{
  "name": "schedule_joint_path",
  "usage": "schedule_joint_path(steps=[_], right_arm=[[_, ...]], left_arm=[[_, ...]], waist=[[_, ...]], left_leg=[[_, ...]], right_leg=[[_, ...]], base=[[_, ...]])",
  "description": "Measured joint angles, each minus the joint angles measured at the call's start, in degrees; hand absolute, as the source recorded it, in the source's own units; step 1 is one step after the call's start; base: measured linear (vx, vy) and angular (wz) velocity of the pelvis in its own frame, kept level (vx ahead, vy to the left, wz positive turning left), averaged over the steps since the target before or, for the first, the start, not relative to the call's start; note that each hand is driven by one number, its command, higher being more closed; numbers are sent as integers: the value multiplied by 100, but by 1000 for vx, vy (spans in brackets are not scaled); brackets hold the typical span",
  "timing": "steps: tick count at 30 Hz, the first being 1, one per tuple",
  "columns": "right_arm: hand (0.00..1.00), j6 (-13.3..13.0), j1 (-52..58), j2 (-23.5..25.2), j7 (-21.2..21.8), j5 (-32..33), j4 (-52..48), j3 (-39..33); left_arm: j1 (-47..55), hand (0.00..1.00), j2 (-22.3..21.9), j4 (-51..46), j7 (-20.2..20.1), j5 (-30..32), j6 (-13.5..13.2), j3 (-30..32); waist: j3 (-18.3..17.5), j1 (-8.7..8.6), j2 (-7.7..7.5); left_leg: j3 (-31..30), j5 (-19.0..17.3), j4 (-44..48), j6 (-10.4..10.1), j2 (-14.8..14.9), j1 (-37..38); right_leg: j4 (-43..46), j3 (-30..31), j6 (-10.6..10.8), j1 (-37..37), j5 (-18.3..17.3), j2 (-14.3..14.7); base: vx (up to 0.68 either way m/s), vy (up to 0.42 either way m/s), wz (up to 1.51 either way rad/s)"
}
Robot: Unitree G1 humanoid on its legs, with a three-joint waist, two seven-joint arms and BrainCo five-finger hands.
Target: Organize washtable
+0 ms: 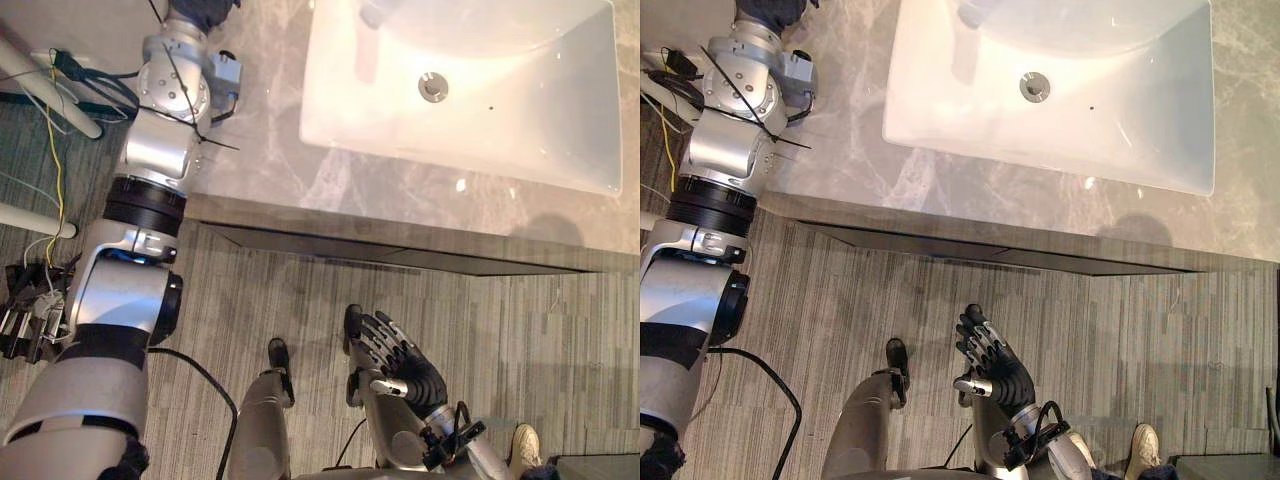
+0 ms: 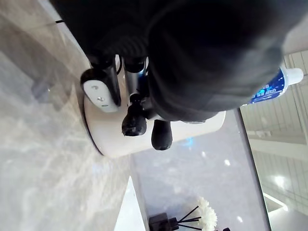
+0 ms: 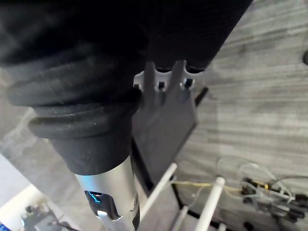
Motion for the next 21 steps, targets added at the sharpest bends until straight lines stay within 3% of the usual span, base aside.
schedule_joint_path(steps=[4,14,21], right_arm=[[0,3,0,1,5,0,0,-6],[0,2,38,10,12,21,12,-313],[0,-7,220,9,8,60,12,-532]], left_arm=[[-498,100,29,361,-58,119,8,-292],[-1471,100,636,1484,-247,164,28,-672],[-1533,100,961,1583,-248,166,-24,-659]], waist=[[103,-53,-55],[264,-307,-104],[267,-322,-107]], left_leg=[[59,-29,61,-5,33,-60],[254,-149,211,-16,125,-209],[306,-184,258,-30,189,-281]], right_leg=[[0,69,-15,-66,11,29],[0,268,-41,-265,55,108],[-1,307,-71,-341,48,160]], base=[[-3,12,-10],[2,9,-12],[1,1,-4]])
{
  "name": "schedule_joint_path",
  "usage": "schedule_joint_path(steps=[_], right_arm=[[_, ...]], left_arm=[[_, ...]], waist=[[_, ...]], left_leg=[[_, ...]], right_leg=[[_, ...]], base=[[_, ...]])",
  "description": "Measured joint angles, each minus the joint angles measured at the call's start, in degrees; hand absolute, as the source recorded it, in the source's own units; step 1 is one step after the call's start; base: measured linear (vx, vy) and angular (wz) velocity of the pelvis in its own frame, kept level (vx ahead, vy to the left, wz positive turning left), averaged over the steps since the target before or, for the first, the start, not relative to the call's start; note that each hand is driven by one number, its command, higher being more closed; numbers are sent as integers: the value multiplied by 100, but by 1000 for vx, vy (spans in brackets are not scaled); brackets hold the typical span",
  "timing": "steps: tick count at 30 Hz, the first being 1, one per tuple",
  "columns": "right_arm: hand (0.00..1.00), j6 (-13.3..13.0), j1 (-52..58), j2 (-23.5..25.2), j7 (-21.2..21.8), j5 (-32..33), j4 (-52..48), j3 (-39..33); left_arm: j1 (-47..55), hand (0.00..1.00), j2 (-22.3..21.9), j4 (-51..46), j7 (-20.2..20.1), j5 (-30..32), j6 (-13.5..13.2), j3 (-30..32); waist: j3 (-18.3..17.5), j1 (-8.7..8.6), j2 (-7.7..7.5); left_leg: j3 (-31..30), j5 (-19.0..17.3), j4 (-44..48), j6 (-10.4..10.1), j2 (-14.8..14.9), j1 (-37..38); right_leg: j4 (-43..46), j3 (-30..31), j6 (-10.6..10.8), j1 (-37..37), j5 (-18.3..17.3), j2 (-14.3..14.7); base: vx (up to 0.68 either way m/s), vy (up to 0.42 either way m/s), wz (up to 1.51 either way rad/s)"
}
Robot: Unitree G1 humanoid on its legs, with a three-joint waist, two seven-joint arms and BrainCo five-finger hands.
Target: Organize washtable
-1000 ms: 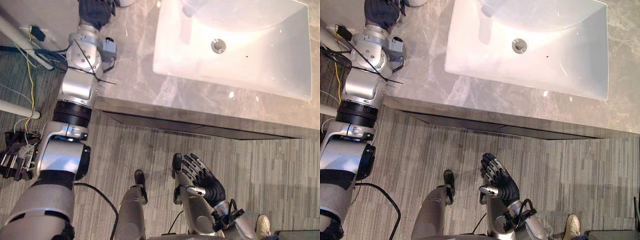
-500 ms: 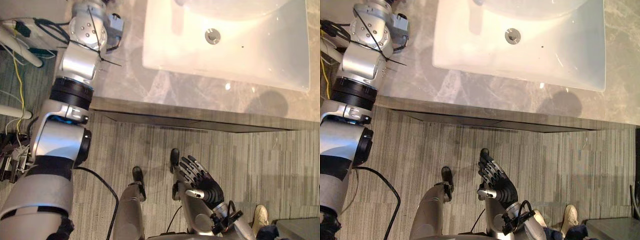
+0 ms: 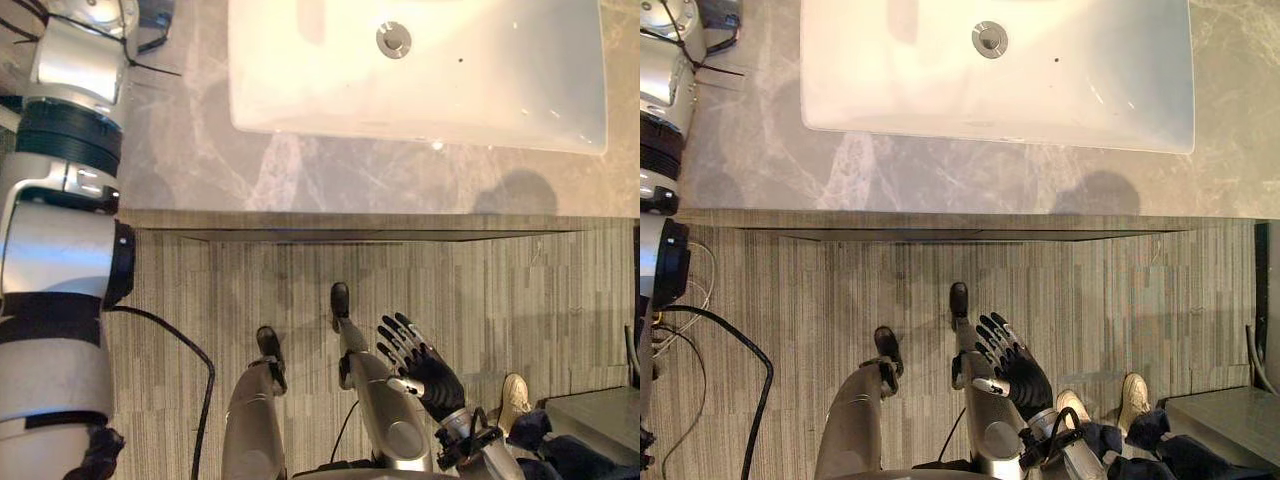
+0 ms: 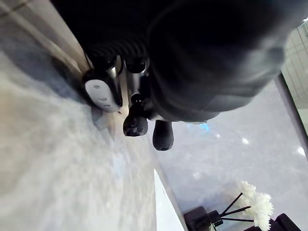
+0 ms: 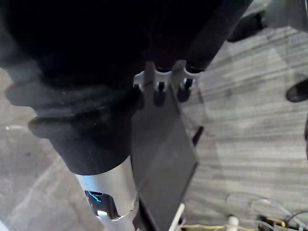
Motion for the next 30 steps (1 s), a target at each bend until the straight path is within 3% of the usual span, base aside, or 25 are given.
schedule_joint_path(steps=[6,14,19,23,27,30], right_arm=[[0,-1,-1,-1,4,3,0,-6],[0,-1,-151,3,37,7,81,53],[0,0,-220,22,30,5,220,21],[0,-2,-234,153,0,-2,240,-79],[0,-30,-271,228,-29,-16,383,-438],[0,-56,-395,223,-100,-21,563,-679]], left_arm=[[84,100,24,-194,-2,95,-41,55],[1526,100,-388,-2560,-251,53,-20,-121],[2597,100,-965,-3316,-597,-63,-75,-316],[3552,100,-976,-3700,-712,-270,-118,-287],[4614,100,-974,-4252,-880,-765,-197,156],[5571,100,-968,-4593,-926,-1021,-265,821]], waist=[[-1,-4,1],[-30,59,28],[-329,202,223],[-598,274,328],[-944,393,484],[-1302,514,627]], left_leg=[[-14,0,13,-1,10,-35],[-134,6,-87,8,-68,259],[-197,49,-249,35,-131,418],[-247,168,-510,23,-199,744],[-385,285,-787,-3,-266,1142],[-410,371,-1071,-34,-289,1488]], right_leg=[[1,-33,-21,-21,-3,7],[0,-120,-21,282,-4,-40],[1,-207,-18,415,-10,-85],[1,-250,24,649,-69,-129],[2,-473,14,1003,-225,-129],[2,-533,-9,1245,-330,-136]], base=[[1,2,1],[8,25,6],[8,26,7],[30,8,10],[31,-14,21],[36,-8,9]])
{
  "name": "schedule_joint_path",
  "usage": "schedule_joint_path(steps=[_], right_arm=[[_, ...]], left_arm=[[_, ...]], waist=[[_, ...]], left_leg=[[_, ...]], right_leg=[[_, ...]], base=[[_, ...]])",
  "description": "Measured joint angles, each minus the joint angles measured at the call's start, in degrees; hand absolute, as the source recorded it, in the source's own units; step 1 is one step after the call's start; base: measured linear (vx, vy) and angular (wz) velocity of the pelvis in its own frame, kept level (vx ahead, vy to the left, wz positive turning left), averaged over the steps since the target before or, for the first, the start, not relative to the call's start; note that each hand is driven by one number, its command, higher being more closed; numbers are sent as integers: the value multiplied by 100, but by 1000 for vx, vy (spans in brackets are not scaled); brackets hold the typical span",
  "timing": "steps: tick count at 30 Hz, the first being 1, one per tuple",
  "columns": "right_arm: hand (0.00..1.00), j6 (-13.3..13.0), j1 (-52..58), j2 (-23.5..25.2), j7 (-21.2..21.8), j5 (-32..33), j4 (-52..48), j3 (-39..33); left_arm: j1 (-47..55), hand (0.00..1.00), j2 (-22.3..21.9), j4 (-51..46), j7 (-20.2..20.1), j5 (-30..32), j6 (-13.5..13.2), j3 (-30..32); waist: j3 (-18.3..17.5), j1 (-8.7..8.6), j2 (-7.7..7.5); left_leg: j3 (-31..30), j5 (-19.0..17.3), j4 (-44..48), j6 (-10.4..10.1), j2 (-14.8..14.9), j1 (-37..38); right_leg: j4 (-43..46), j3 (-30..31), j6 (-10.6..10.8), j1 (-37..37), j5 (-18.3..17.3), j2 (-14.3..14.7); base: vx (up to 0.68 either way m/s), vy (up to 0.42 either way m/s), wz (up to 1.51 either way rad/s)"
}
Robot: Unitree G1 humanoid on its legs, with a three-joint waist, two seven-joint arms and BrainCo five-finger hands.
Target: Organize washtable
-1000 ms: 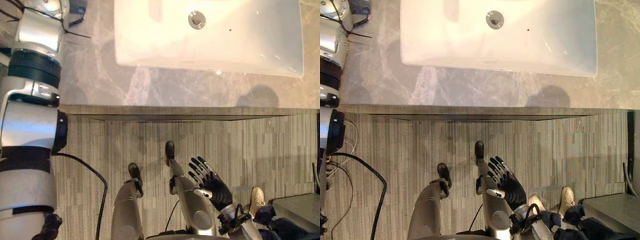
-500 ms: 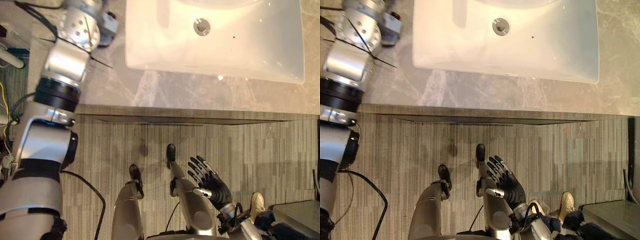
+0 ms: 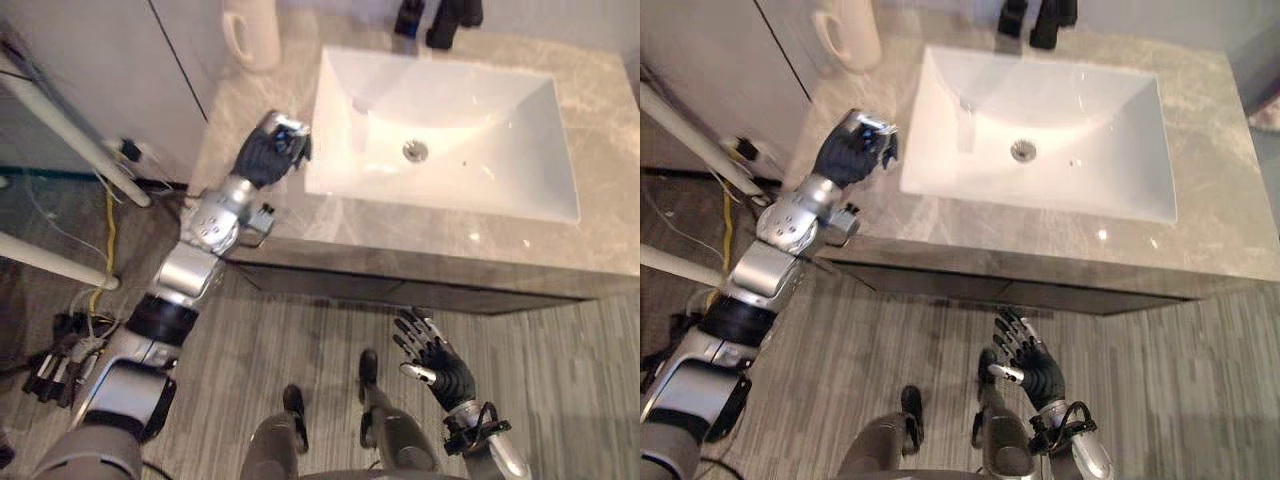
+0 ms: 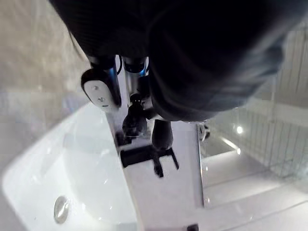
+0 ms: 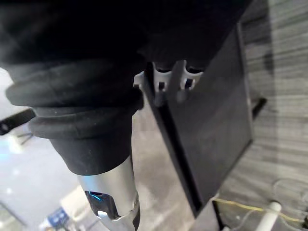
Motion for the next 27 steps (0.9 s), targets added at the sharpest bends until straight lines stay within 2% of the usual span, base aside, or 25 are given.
schedule_joint_path(steps=[2,4,6,8,9,10,14,17,21,23,27], right_arm=[[0,-15,-128,14,-85,0,115,-119],[0,-33,-134,25,-92,-1,173,-210],[0,-42,-128,81,-122,-39,275,-343],[0,-45,-128,239,-210,-124,525,-603],[0,-44,-130,300,-242,-224,686,-754],[0,-45,-130,324,-264,-248,725,-804],[0,-43,-81,698,-498,-749,1608,-1591],[0,-73,-119,714,-619,-1037,2304,-1819],[0,-123,-217,730,-844,-1305,3537,-1894],[0,-150,-244,754,-987,-1418,4084,-1945],[0,-251,-479,787,-1133,-1617,5112,-2085]], left_arm=[[941,100,-10,-344,-59,-320,-14,557],[1834,100,-127,-780,-81,-518,-19,967],[2622,100,-506,-1098,-89,-676,-48,1390],[3602,100,-1197,-1342,-77,-852,-71,1766],[4082,0,-1539,-1404,-91,-880,-83,1844],[4191,0,-1618,-1408,-95,-902,-82,1858],[5357,0,-2523,-1253,-344,-1091,-39,1886],[5567,0,-2715,-508,-532,-1138,-37,1829],[5336,0,-3016,1501,-573,-1020,31,1741],[5164,0,-3149,2641,-556,-658,40,1656],[4842,0,-3153,4265,-353,130,31,1715]], waist=[[-199,3,114],[-382,11,162],[-514,73,176],[-633,173,186],[-706,202,194],[-709,213,196],[-837,290,204],[-860,300,222],[-897,291,252],[-877,280,209],[-841,283,192]], left_leg=[[-85,48,-205,-35,3,344],[-121,95,-373,-71,9,544],[-131,119,-501,-92,20,718],[-134,142,-616,-103,28,938],[-130,143,-656,-102,32,1003],[-126,144,-673,-101,32,1035],[-116,150,-813,-95,13,1279],[-107,153,-878,-103,11,1402],[-131,173,-944,-130,18,1536],[-155,182,-1000,-138,21,1662],[-194,184,-1042,-140,21,1837]], right_leg=[[0,-116,13,293,-99,8],[0,-141,2,429,-153,17],[-1,-152,20,550,-207,21],[-2,-158,16,714,-251,35],[-2,-157,21,763,-264,36],[-2,-156,28,785,-271,35],[-14,-156,87,1026,-364,18],[-24,-159,93,1111,-366,12],[-24,-194,98,1218,-371,17],[-26,-234,140,1332,-419,18],[-27,-277,167,1505,-450,14]], base=[[49,-8,17],[56,2,9],[55,10,2],[41,15,0],[0,0,0],[0,0,0],[-1,14,2],[1,10,0],[4,1,1],[8,3,7],[1,6,6]])
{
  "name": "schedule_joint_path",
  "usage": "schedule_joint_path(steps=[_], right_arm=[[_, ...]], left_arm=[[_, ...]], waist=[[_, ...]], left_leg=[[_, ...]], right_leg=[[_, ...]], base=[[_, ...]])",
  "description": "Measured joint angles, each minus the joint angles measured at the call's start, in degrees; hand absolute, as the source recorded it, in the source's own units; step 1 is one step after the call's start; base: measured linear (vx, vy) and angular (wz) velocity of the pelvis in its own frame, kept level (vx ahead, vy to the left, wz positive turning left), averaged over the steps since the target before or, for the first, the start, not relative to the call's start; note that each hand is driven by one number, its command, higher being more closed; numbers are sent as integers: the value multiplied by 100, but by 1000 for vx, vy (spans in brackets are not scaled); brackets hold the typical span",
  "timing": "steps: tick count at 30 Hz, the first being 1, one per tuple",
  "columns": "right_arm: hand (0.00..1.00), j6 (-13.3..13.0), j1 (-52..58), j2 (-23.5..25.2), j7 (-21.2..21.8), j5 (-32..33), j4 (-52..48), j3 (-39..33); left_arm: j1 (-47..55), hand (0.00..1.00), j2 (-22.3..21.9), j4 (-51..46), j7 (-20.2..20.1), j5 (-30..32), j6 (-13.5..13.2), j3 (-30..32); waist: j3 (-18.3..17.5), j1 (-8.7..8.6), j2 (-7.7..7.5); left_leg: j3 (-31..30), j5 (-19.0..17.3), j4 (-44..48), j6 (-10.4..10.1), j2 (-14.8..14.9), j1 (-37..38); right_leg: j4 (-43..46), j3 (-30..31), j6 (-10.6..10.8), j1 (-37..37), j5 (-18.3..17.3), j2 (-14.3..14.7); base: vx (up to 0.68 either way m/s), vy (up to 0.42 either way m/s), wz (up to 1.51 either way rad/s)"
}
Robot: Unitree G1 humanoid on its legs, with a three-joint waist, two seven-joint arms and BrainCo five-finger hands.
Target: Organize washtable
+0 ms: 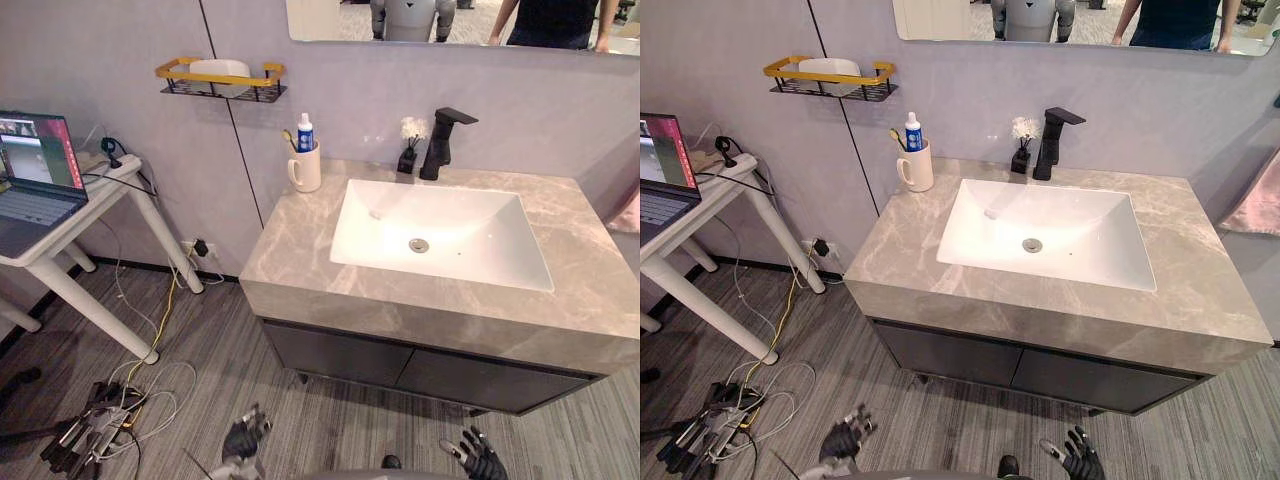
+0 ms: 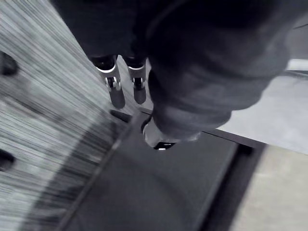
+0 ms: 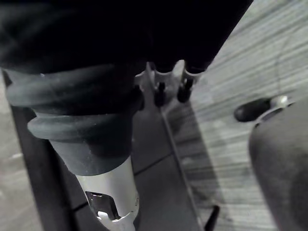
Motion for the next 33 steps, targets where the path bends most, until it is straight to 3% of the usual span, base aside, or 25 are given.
schedule_joint_path(steps=[2,7,10,13,14,15,16,17,18,19,20,21,22,23,24,25,26,27,33], right_arm=[[0,-18,-138,6,-151,-53,644,-151],[0,-21,-238,4,-299,-232,1032,-263],[0,-21,-296,25,-299,-228,1065,-231],[0,-20,-441,112,-312,-100,1081,-217],[0,-8,-480,120,-336,-10,1153,-251],[0,-12,-545,50,-368,84,1280,-292],[0,-11,-635,31,-440,111,1386,-298],[0,-4,-582,64,-493,90,1582,-333],[0,4,-526,93,-529,58,1672,-348],[0,57,-545,129,-540,-20,1853,-327],[0,95,-595,72,-533,-163,1851,-236],[0,95,-690,29,-528,-241,1851,-228],[0,151,-838,-163,-531,-373,1924,-255],[0,151,-888,-280,-559,-443,2088,-263],[0,195,-983,-278,-557,-481,2158,-146],[0,262,-1230,-280,-561,-552,2170,46],[0,259,-1400,-363,-541,-646,2099,239],[0,235,-1378,-402,-522,-681,2055,283],[0,117,-1179,-323,-533,-601,1970,244]], left_arm=[[-165,0,58,555,181,256,-44,259],[-290,0,197,1025,394,788,-30,405],[-441,0,228,1175,493,1061,-27,530],[-687,0,335,1245,591,1242,33,634],[-753,0,363,1277,629,1285,61,622],[-829,0,369,1311,671,1293,99,598],[-927,0,405,1328,678,1304,127,557],[-987,0,439,1317,681,1300,162,551],[-1021,0,462,1309,681,1291,186,536],[-1129,0,470,1275,682,1268,225,532],[-1219,0,376,1319,656,1155,255,473],[-1243,0,315,1309,647,1169,249,438],[-1285,0,240,1277,552,933,210,364],[-1282,0,170,1206,538,713,218,341],[-1312,0,222,1144,531,612,220,366],[-1423,0,251,1149,528,455,221,380],[-1489,0,195,1199,528,341,259,380],[-1457,0,174,1207,530,253,243,376],[-1382,0,225,1208,534,125,235,327]], waist=[[13,19,22],[53,-46,19],[290,-82,3],[624,-138,-156],[640,-142,-145],[697,-138,16],[788,-182,-46],[823,-293,-48],[768,-290,-163],[724,-224,-408],[808,-223,-404],[778,-162,-427],[694,-53,-138],[677,-28,-171],[678,4,-308],[755,44,-387],[815,20,-116],[837,36,-111],[787,18,-136]], left_leg=[[-8,6,-75,-17,-3,192],[237,-16,-117,-47,-8,210],[748,-22,-137,-42,7,177],[1596,-64,55,65,7,-47],[1905,-69,72,99,58,-149],[2186,-88,90,124,174,-245],[2413,-92,97,128,272,-242],[2589,-95,153,130,255,-155],[2725,-111,205,151,198,-122],[3063,-189,634,170,110,-167],[3289,-435,1402,298,373,-485],[3293,-561,1194,342,196,-587],[3398,116,117,630,82,-734],[3775,419,155,494,119,-822],[3917,383,323,544,69,-910],[4179,153,811,524,243,-1154],[4276,-22,1323,487,739,-1346],[4313,-22,1662,488,1007,-1315],[4291,6,1624,359,1197,-1047]], right_leg=[[-1,-10,11,148,-24,0],[23,250,47,-1,-62,14],[325,676,81,-403,-70,81],[627,1180,66,-1052,-119,145],[673,949,69,-1225,-242,143],[1177,450,-108,-1574,-553,61],[2717,-401,-473,-1966,-990,-294],[3802,-1067,-469,-1891,-1408,-744],[4108,-1303,-452,-1770,-1465,-988],[4192,-1547,-540,-1764,-1558,-1139],[3789,-1651,-960,-1621,-1298,-1056],[3272,-1422,-868,-1542,-1160,-904],[3567,-1505,-718,-1431,-1544,-849],[4144,-1748,-396,-1238,-1952,-1175],[3755,-1658,-71,-1100,-2164,-1291],[2909,-1611,136,-949,-2312,-1075],[2299,-1553,42,-806,-1876,-616],[1717,-1465,-23,-479,-1603,-346],[762,-1375,-152,102,-1170,74]], base=[[1,14,5],[-24,23,-26],[-31,25,-75],[-70,27,-132],[-81,16,-146],[-55,11,-134],[3,6,-109],[92,16,-76],[164,-20,-85],[117,-47,-125],[-20,-42,-153],[-141,-30,-185],[-135,-4,-169],[-63,-57,-149],[-54,-178,-112],[-96,-291,-107],[-99,-329,-113],[-52,-224,-74],[-40,-103,-17]])
